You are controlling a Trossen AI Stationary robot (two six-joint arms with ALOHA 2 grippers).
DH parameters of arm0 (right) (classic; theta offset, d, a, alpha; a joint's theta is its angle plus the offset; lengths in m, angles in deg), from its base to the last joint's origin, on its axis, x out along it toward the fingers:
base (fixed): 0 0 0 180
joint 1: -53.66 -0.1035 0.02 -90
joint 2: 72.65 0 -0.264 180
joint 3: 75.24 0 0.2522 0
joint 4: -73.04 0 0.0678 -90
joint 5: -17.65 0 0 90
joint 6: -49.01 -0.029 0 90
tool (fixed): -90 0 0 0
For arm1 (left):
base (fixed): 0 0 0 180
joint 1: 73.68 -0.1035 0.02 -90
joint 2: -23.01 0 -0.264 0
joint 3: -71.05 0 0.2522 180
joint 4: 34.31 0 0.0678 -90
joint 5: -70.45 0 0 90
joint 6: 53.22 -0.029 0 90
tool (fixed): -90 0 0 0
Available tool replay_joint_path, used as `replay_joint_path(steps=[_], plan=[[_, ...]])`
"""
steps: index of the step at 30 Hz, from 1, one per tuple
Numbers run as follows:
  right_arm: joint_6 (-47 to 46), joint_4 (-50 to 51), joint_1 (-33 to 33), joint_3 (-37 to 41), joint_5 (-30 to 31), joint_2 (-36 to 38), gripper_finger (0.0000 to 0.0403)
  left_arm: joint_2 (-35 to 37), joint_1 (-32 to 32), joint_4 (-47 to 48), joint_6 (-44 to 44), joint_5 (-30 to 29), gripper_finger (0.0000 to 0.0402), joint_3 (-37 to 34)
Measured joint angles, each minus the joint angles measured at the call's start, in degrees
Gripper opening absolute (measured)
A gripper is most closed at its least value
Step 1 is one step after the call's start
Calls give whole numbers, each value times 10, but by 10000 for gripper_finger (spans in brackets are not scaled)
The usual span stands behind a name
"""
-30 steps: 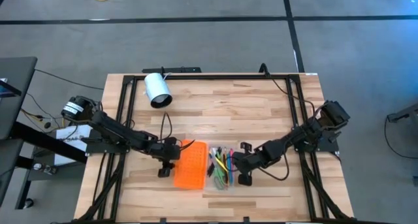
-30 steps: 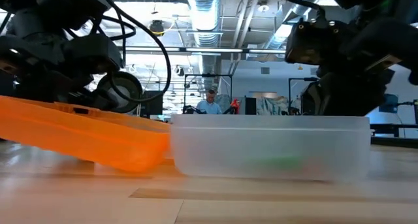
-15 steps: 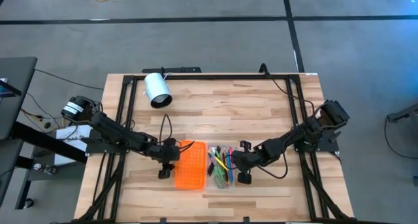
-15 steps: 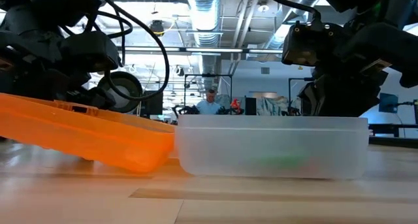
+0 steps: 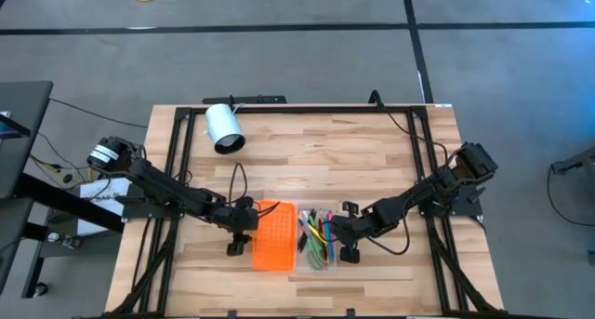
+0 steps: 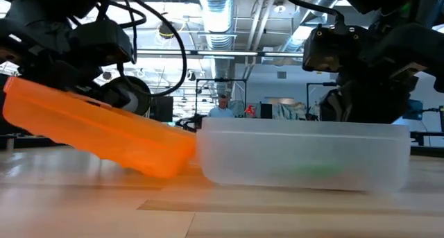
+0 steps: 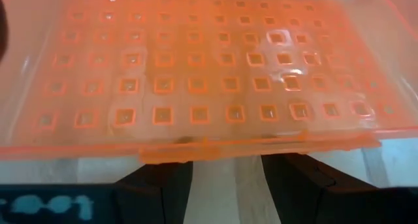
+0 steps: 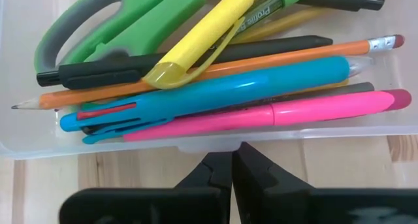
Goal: Pick & place school supplies into a supply box
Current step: Close the orange supply box
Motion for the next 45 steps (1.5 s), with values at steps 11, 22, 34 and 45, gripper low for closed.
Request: replay_joint_path(steps=[11, 22, 34, 45], plan=[[0, -2, 1, 0, 2, 0, 0, 1, -1, 44, -18, -17, 169, 34], [0, 6, 0, 0, 2, 0, 0, 36, -13, 97, -34, -26, 169, 53], [0, 18, 2, 0, 3, 0, 0, 96, -29, 100, -36, -38, 169, 53], [2, 16, 2, 0, 4, 0, 0, 96, -29, 36, -46, -44, 169, 53]])
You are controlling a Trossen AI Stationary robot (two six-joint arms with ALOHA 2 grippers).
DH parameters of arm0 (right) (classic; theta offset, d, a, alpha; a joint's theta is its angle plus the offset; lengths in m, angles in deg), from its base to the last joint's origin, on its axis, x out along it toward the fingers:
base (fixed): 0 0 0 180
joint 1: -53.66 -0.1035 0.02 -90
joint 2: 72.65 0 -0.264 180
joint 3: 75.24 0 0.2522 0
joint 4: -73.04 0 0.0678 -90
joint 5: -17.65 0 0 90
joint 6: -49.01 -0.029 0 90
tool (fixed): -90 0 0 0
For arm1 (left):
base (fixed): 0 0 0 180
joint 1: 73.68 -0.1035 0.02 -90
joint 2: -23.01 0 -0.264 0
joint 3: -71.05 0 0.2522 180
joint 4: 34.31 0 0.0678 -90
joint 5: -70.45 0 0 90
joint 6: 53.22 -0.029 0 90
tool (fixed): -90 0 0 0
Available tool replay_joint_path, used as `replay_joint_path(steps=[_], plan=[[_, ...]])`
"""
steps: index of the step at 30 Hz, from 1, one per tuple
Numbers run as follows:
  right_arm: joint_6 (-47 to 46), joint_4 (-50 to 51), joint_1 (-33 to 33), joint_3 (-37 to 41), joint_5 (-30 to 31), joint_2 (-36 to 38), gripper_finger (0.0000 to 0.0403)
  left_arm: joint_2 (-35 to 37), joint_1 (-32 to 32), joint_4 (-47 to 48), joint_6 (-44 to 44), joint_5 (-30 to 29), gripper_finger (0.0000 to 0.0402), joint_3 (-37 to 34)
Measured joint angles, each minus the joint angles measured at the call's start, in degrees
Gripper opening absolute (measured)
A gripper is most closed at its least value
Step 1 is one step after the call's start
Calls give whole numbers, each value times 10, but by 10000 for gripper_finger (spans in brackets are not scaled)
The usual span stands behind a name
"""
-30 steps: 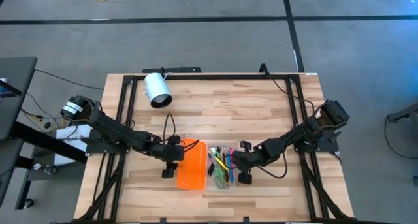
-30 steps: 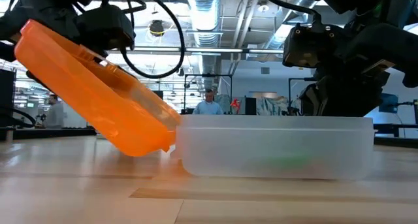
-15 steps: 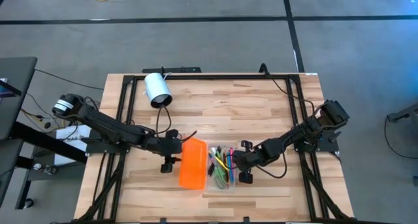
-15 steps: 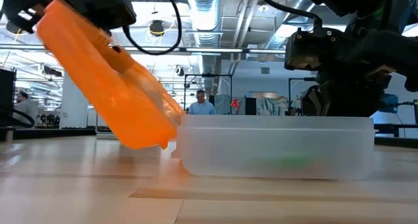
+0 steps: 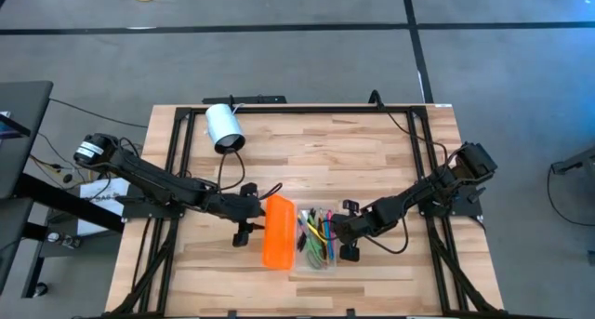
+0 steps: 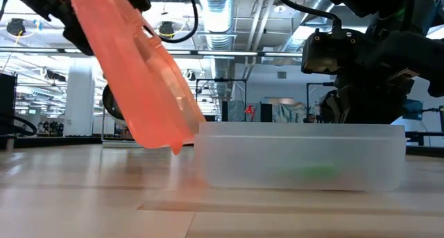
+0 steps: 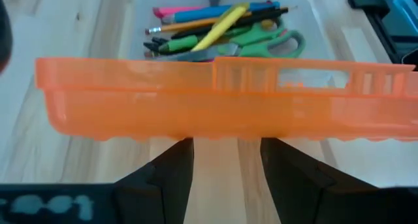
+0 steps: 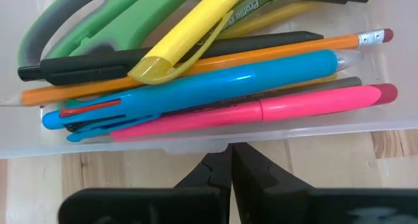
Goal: Pick & place school supplies into a supply box
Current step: Close the orange supply box
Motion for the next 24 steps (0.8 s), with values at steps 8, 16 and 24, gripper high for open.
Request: replay_joint_path(steps=[8, 16, 24], plan=[[2, 0, 0, 0, 0, 0, 0, -1, 0, -39, -5, -20, 169, -1], [2, -11, 12, 0, -1, 0, 0, -1, -13, -88, -10, -29, 169, -1], [4, -39, 32, 0, 0, 0, 0, -1, -14, -88, -10, -5, 169, -1]])
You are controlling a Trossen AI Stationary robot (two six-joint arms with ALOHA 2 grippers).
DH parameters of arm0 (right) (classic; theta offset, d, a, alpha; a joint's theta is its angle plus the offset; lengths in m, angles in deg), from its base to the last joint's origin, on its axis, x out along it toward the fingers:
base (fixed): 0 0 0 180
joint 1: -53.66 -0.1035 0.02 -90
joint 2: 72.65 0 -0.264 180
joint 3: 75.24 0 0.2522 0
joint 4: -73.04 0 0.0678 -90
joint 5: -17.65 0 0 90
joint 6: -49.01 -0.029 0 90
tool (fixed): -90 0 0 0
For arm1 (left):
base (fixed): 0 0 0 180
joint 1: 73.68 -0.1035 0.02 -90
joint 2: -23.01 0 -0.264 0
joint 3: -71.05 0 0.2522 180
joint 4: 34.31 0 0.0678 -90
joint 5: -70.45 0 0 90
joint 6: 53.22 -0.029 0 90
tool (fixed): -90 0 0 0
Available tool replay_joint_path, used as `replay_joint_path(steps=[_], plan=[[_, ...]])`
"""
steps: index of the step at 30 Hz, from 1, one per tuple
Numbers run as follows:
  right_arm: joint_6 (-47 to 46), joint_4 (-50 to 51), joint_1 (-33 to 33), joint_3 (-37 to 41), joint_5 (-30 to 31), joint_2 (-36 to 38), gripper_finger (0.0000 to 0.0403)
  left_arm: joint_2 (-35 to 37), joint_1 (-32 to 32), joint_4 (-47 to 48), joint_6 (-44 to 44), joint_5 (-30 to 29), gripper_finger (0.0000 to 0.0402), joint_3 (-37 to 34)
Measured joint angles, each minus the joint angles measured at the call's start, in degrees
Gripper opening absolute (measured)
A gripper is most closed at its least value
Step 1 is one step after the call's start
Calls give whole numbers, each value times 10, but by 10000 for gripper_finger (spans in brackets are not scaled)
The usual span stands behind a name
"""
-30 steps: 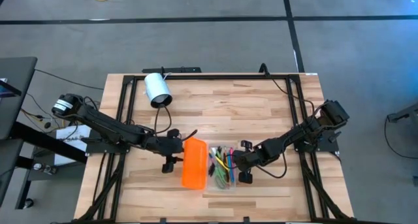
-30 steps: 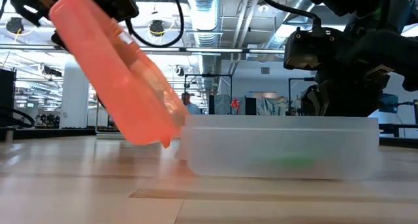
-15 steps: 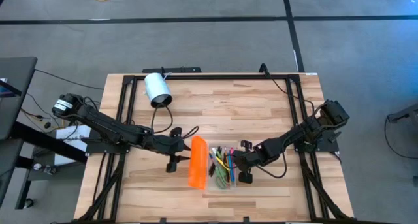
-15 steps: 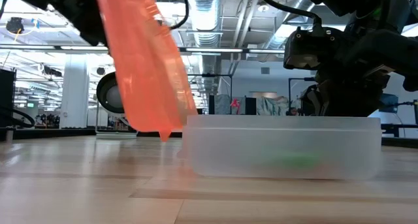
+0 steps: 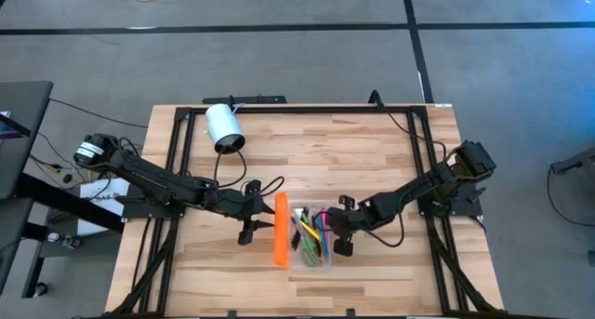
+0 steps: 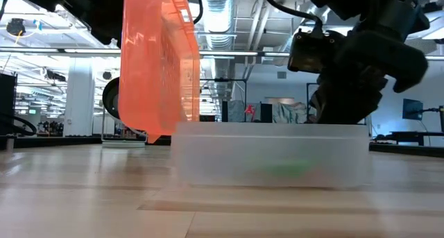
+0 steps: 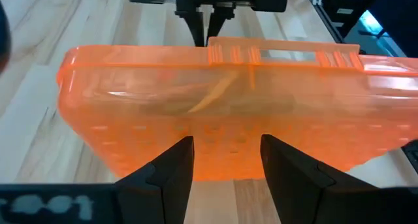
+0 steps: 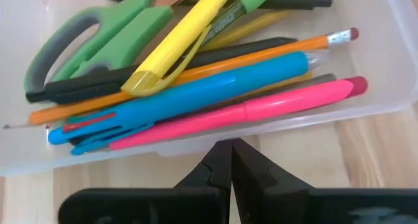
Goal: Pick & place school supplies into a supply box
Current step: Close the orange supply box
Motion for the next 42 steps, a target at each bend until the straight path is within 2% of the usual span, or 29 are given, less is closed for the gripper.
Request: replay_joint_path(steps=[13, 20, 28, 33, 37, 42], plan=[[0, -18, 20, 0, 0, 0, 0, 0, 0, -17, 3, 12, 169, 0], [13, -22, 24, 0, -1, 0, 0, -33, 0, -78, 4, 1, 169, 0], [9, -18, 24, 0, -1, 0, 0, -181, 0, -77, 1, 61, 169, 90], [-48, 24, 23, 0, -1, 0, 0, -246, -2, -57, -25, 63, 169, 163], [-82, 74, 8, 0, 0, 0, 0, -264, -9, -29, -33, 63, 169, 202], [-100, 73, -25, 0, 4, 11, 0, -264, -22, 2, -23, 61, 169, 218]])
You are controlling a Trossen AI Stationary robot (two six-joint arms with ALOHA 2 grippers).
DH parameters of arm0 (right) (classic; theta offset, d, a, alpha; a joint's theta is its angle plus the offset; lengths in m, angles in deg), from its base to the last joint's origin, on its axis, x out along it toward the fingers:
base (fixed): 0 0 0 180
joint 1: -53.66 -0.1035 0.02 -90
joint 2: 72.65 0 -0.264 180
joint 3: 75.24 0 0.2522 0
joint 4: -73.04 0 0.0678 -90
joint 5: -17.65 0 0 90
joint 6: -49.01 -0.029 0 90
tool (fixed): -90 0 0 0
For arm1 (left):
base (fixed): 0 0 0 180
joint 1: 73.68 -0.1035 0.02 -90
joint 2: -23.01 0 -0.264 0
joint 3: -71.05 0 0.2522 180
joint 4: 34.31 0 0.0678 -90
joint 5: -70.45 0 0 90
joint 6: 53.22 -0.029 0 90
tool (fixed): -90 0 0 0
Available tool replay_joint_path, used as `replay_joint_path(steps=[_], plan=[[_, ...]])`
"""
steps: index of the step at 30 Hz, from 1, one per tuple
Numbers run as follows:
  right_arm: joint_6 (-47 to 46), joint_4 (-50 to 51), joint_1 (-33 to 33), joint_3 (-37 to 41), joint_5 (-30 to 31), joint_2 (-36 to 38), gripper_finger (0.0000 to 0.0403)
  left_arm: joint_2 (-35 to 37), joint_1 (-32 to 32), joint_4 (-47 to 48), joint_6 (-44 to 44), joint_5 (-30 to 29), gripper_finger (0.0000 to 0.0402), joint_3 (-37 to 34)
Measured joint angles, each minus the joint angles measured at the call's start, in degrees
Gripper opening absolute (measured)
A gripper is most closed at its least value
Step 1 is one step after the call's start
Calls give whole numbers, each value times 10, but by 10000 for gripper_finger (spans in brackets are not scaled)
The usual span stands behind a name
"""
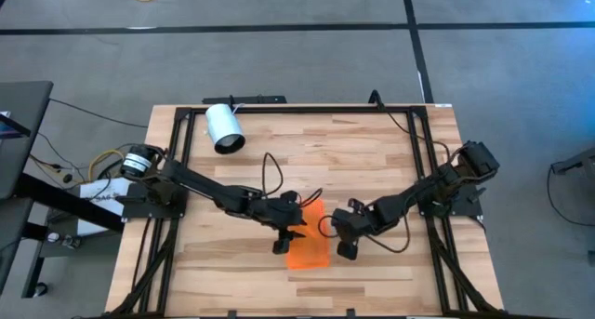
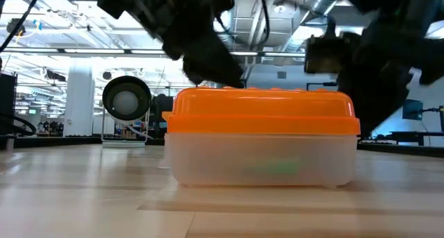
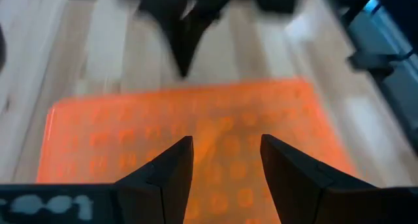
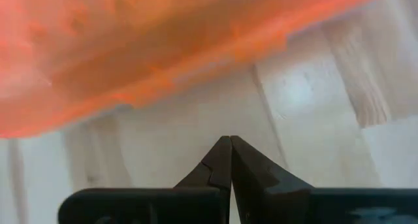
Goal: Pick & place school supplies into a supply box
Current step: Close the orange supply box
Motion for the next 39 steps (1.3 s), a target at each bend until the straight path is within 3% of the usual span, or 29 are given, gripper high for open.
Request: replay_joint_path(steps=[6, 9, 12, 21, 30, 34, 39], plan=[[-19, -13, -41, 0, 86, 49, 0, -10, -3, 76, 19, 18, 169, -1], [17, -78, -53, -1, 124, 69, 0, -20, -1, 71, 26, 23, 169, 0], [49, -140, -45, -2, 123, 60, 0, -25, 0, 56, 37, 25, 169, 0], [18, -163, -27, -3, 108, 7, 0, 16, 4, 82, 68, -7, 169, -2], [17, -147, -19, -2, 116, 14, 0, 86, 30, 192, 68, -66, 169, -2], [-7, -130, -16, -2, 120, 14, 0, 86, 42, 233, 77, -64, 169, -12], [-18, -111, -24, 1, 184, 28, 0, 86, 49, 200, 129, -64, 169, -55]])
